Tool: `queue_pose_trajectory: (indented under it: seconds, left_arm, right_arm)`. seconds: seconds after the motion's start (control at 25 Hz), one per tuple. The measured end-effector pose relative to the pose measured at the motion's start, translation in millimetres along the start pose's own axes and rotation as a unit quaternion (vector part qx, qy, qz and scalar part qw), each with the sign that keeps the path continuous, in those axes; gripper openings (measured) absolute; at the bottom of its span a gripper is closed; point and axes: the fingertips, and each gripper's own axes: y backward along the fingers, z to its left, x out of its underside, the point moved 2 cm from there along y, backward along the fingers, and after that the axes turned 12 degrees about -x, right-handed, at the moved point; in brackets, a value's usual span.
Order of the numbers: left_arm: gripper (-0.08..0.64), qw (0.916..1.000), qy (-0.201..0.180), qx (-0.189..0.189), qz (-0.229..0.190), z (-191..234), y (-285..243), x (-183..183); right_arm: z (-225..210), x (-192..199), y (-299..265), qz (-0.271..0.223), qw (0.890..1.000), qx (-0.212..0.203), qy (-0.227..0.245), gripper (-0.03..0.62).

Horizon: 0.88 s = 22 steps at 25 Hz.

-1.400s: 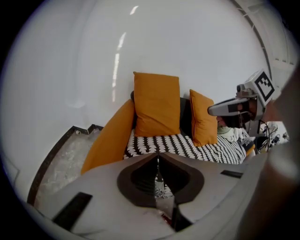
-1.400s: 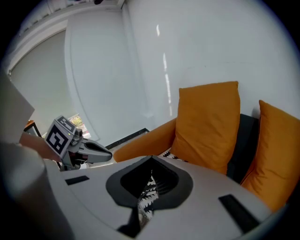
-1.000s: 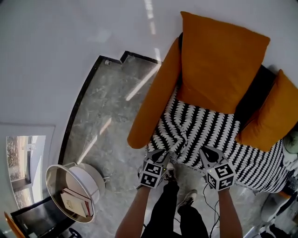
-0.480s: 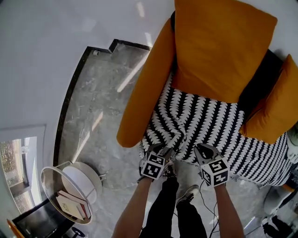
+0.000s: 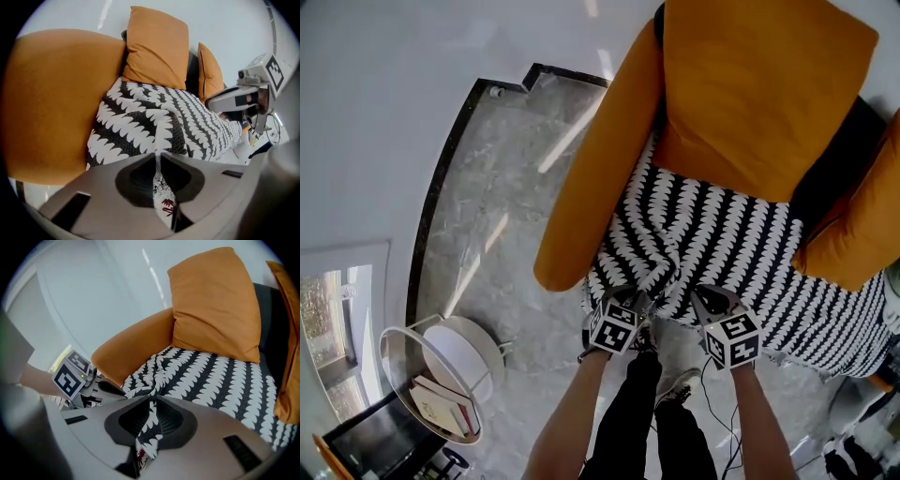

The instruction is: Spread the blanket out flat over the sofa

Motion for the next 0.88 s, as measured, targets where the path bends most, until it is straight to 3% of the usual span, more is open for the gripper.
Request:
queue_pose_trajectory:
  seconds: [0.04,0.32,0.56,0.88]
  left_arm:
    - [0.025,1.0000,0.001,-0.007,-0.001,3,1,2]
    - [0.013,0.9959,0.048,-0.076,-0.004,40,18,30]
    - [0.012,0.9794,0.097,-0.174,0.032,93,33,86]
    - [0.024,0.9742,0.083,-0.200,0.065,116,36,133]
  right_arm:
    - [0,-1,-2,0.001,1.000,-0.001,0.000,0.023]
    - [5,-6,-13,0.005,1.000,-0.003,0.013,0.023]
    - [-5,4,-19,0.008,1.000,-0.004,0.011,0.023]
    - [-5,17,-37,0.022,1.000,-0.011,0.012,0.025]
